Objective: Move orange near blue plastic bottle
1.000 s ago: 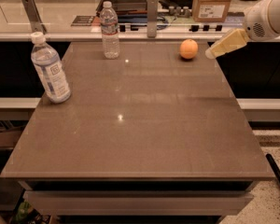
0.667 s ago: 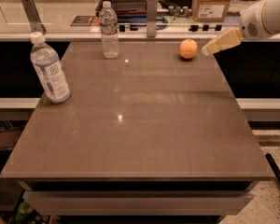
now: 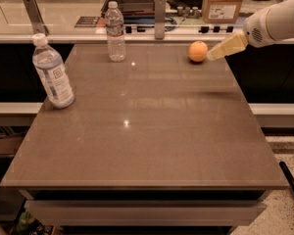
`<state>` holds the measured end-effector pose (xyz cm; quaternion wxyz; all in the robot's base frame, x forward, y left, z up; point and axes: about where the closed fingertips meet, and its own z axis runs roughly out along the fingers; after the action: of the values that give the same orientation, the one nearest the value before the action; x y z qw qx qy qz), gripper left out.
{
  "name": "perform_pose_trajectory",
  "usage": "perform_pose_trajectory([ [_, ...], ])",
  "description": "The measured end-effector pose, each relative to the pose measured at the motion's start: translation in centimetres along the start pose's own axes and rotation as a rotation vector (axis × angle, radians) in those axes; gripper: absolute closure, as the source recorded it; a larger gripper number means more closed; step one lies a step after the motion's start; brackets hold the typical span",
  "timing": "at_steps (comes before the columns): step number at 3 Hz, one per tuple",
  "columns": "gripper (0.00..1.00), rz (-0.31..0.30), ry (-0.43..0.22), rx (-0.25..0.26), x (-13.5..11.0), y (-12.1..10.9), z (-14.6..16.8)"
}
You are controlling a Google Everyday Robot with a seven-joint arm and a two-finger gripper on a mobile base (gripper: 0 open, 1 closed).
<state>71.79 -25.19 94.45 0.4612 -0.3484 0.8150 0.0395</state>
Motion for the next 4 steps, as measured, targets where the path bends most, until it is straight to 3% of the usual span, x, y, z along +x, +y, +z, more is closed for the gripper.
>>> perform_pose_trajectory([
  [2,0.0,0.107,0.011,-0.029,2.8,-0.4,6.0],
  [4,0.0,0.138,-0.016,-0.039,2.6,-0.4,10.9],
])
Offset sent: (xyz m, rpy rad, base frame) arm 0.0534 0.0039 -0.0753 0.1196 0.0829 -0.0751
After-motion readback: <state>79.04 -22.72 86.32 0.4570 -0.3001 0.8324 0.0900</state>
